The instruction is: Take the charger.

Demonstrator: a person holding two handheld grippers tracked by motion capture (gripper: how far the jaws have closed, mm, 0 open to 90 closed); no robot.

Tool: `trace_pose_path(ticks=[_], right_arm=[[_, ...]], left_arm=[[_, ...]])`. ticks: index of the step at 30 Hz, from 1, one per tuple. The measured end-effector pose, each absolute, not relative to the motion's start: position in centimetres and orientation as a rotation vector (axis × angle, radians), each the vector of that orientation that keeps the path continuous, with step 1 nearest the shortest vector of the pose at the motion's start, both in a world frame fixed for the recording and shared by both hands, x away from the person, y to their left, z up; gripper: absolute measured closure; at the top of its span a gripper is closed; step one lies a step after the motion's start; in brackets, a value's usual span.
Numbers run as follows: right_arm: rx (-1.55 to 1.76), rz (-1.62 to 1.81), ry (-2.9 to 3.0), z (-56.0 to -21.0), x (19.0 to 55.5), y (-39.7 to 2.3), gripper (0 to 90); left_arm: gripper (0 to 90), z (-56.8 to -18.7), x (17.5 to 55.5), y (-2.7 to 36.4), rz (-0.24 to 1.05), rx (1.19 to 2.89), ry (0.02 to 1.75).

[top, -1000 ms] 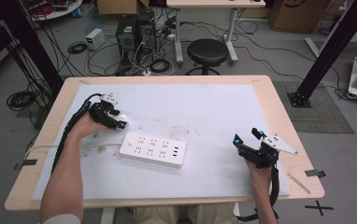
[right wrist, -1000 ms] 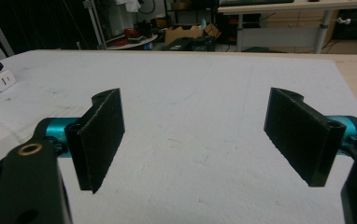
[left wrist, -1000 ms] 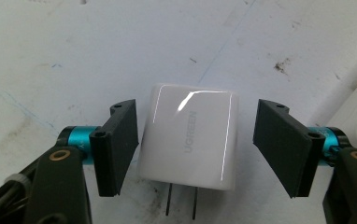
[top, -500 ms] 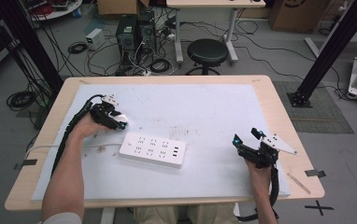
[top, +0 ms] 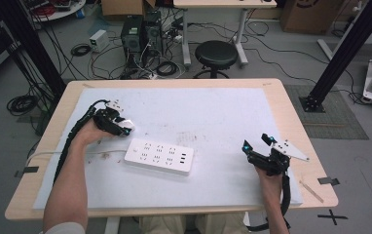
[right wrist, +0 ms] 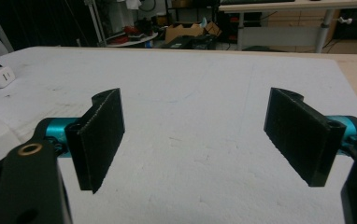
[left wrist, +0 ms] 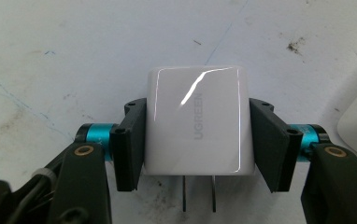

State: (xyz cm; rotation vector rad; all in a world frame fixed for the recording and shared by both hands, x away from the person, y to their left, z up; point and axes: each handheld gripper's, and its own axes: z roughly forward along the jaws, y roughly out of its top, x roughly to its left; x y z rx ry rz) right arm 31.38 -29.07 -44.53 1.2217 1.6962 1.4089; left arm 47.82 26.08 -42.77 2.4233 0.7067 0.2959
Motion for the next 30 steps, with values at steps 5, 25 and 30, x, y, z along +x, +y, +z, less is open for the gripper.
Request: trace_pose_path(ticks=[5, 25, 30], right_arm=[[1.226, 1.41, 1.695, -44.5, 31.4, -29.1, 20.8], [1.226, 1.423, 1.705, -44.5, 31.4, -29.1, 20.8], [1.237, 1.426, 1.703, -44.5, 31.3, -29.1, 20.8]], left_arm=[[42.1, -42.9, 47.7, 26.0, 0.305, 2.404, 0.725], [42.4, -40.3, 45.9, 26.7, 0.382, 2.295, 0.774], [42.4, -39.5, 45.0, 26.4, 0.41, 2.276, 0.772]])
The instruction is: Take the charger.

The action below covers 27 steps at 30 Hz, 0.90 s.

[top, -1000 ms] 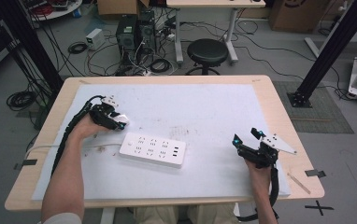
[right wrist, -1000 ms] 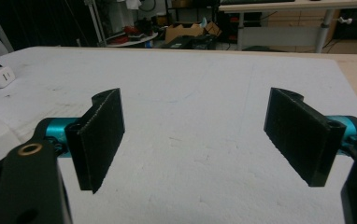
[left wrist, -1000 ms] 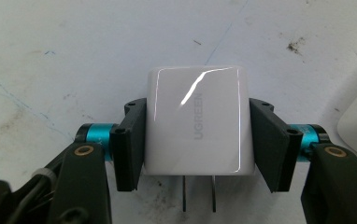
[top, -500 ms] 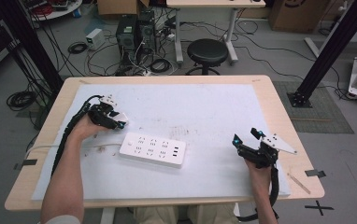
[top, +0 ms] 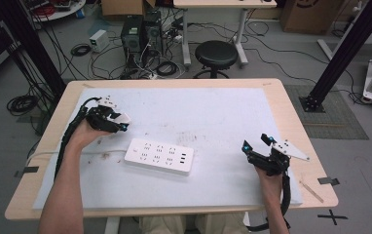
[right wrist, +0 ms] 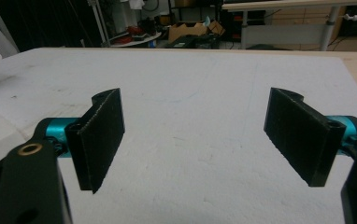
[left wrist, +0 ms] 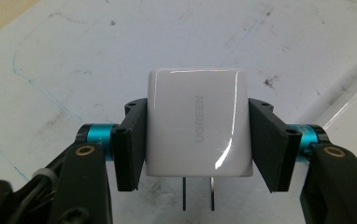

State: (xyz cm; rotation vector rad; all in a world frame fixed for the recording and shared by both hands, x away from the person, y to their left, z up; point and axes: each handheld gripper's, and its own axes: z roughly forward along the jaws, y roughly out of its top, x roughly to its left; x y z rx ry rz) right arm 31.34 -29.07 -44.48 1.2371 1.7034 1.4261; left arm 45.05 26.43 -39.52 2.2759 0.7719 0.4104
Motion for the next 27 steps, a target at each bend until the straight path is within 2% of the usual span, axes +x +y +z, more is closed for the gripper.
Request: trace_pose_path(ticks=[27], right_arm=[[1.235, 1.426, 1.718, -44.5, 31.4, -29.0, 20.8]], left_arm=[[42.4, -35.5, 38.3, 23.2, 0.583, 2.149, 0.78]])
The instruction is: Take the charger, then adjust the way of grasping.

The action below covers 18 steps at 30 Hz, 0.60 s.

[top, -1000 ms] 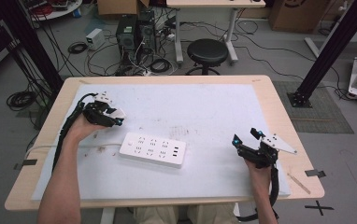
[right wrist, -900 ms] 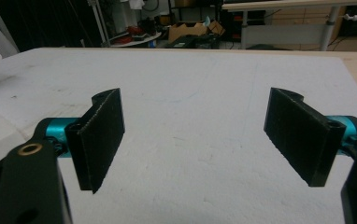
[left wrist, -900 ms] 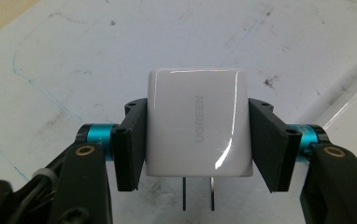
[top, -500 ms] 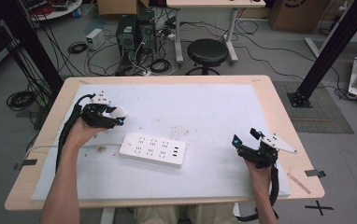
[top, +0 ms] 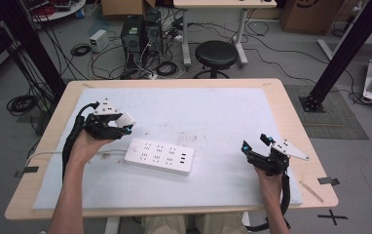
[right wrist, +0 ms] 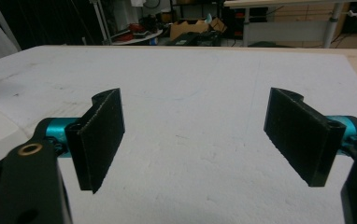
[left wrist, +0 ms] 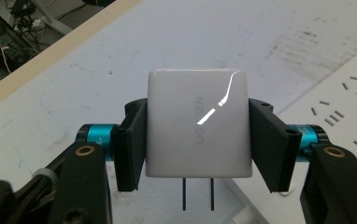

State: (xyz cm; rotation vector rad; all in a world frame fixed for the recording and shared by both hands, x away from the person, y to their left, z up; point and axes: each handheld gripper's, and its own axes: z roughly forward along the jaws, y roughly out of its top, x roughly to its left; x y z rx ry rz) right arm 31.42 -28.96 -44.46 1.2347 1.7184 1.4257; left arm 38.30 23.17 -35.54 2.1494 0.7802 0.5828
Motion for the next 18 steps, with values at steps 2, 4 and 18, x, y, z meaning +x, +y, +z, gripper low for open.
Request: trace_pose_path(ticks=[2, 4, 18], right_arm=[[1.231, 1.424, 1.722, -44.5, 31.4, -29.0, 20.8], [1.234, 1.421, 1.722, -44.5, 31.4, -29.0, 20.8], [1.239, 1.399, 1.747, -44.5, 31.5, -28.7, 20.8]], left_arm=[[42.4, -35.4, 37.9, 22.9, 0.593, 2.151, 0.775], [42.4, -35.5, 37.4, 22.6, 0.596, 2.14, 0.761], [42.4, -35.2, 34.6, 20.7, 0.678, 2.101, 0.692]])
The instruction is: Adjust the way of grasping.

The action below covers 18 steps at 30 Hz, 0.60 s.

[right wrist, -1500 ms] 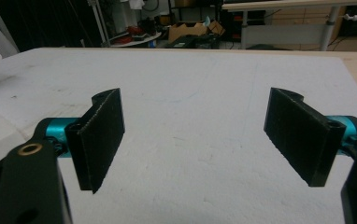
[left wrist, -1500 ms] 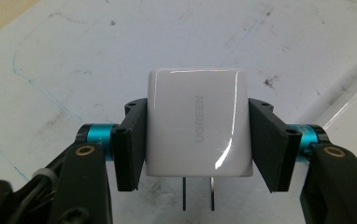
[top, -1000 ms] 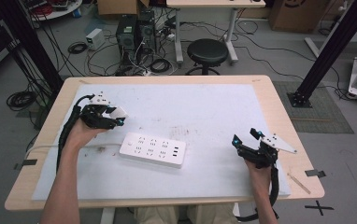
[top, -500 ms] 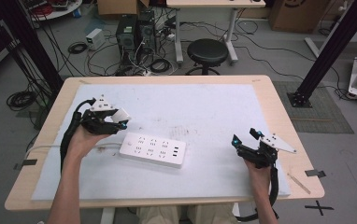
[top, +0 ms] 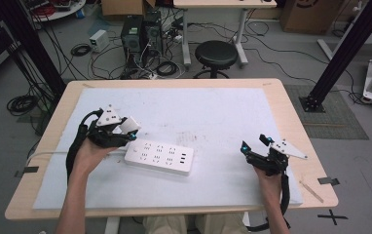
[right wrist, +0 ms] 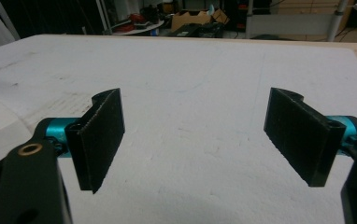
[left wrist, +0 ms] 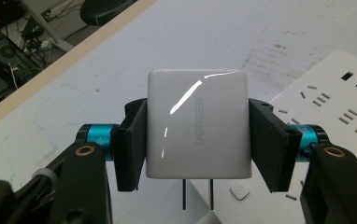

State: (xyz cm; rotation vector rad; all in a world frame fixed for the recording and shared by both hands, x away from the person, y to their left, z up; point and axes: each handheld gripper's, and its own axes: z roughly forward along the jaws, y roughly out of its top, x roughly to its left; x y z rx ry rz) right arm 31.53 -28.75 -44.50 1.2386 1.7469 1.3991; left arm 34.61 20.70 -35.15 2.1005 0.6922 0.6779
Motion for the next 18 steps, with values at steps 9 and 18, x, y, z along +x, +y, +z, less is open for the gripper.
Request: trace_pose_path(ticks=[9, 18], right_arm=[[1.221, 1.374, 1.861, -44.4, 32.0, -28.0, 20.8], [1.227, 1.486, 2.013, -43.2, 32.5, -26.8, 20.8]], left_arm=[[42.4, -35.8, 32.7, 18.8, 0.744, 2.067, 0.648], [42.4, -36.0, 30.9, 16.3, 0.824, 2.049, 0.587]])
